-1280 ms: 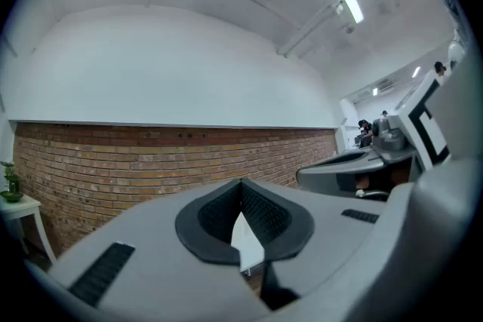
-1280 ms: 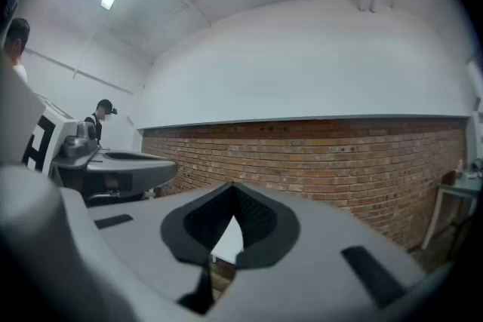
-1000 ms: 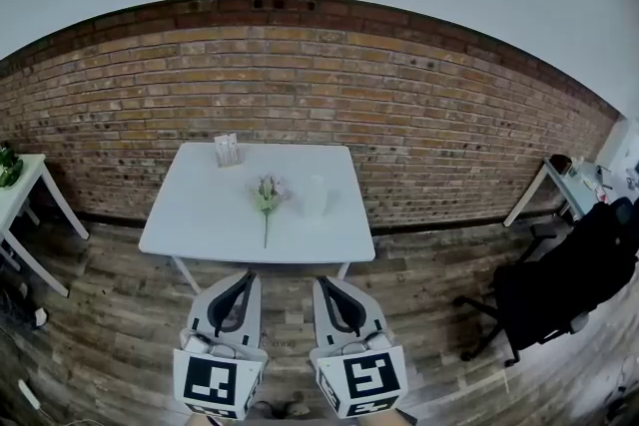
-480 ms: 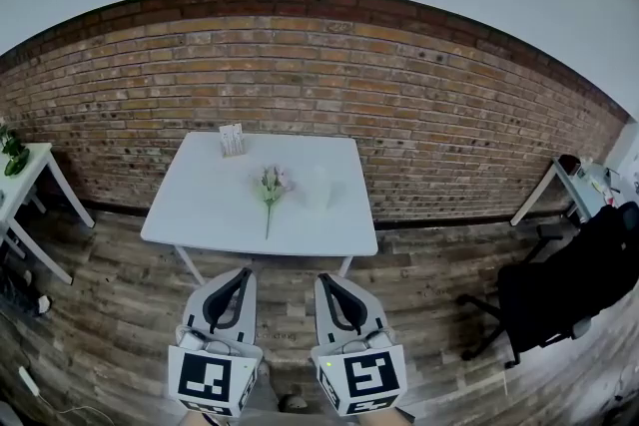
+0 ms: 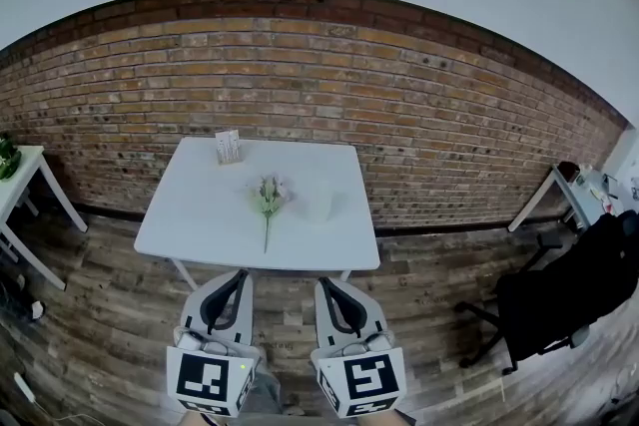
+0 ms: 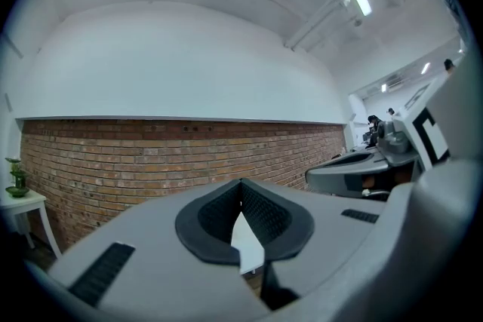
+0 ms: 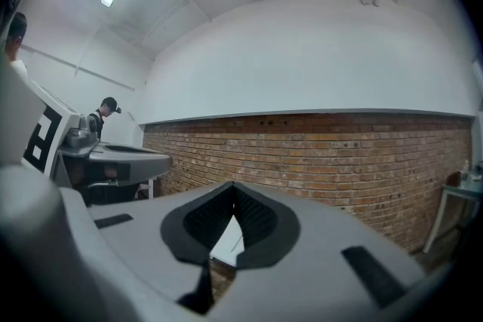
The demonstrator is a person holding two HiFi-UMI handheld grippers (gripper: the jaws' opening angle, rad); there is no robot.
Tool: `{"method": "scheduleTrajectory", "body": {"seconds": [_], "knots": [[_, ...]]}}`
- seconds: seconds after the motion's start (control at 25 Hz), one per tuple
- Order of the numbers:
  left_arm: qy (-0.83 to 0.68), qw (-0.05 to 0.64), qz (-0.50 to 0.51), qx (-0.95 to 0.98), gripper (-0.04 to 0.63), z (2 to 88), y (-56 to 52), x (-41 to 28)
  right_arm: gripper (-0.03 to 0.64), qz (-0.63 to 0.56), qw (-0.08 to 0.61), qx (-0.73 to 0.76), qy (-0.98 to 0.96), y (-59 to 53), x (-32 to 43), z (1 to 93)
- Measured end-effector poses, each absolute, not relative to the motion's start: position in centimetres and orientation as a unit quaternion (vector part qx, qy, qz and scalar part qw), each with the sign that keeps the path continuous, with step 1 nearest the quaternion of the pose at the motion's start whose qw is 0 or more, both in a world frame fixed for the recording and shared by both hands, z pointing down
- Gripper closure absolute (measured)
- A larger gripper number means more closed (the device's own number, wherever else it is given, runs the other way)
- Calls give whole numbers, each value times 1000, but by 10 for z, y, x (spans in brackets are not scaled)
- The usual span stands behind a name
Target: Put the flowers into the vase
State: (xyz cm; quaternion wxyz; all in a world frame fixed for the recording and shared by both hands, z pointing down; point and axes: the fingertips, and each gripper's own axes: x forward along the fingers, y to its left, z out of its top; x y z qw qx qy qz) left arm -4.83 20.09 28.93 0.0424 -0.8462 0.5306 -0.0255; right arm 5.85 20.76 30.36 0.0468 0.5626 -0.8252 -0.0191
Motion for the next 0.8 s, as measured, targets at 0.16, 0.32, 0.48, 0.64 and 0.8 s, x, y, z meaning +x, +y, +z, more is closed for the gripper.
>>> {"method": "scheduleTrajectory", "body": {"seconds": [0.16, 0.32, 0.48, 0.64, 0.8], "knots": [[529, 32, -25, -848, 586, 296, 167, -56, 611, -12, 62, 561, -825, 177, 51, 312], [527, 26, -31, -849, 586, 303, 127, -61, 611, 0, 72, 560, -825, 139, 43, 323], [524, 19, -38, -851, 586, 313, 85, -70, 611, 2, 81, 560, -825, 98, 33, 332], [516, 10, -39, -856, 586, 317, 43, -75, 611, 6, 89, 564, -821, 57, 26, 337], [502, -2, -50, -863, 586, 322, 3, -78, 611, 13, 104, 571, -814, 17, 21, 345]]}}
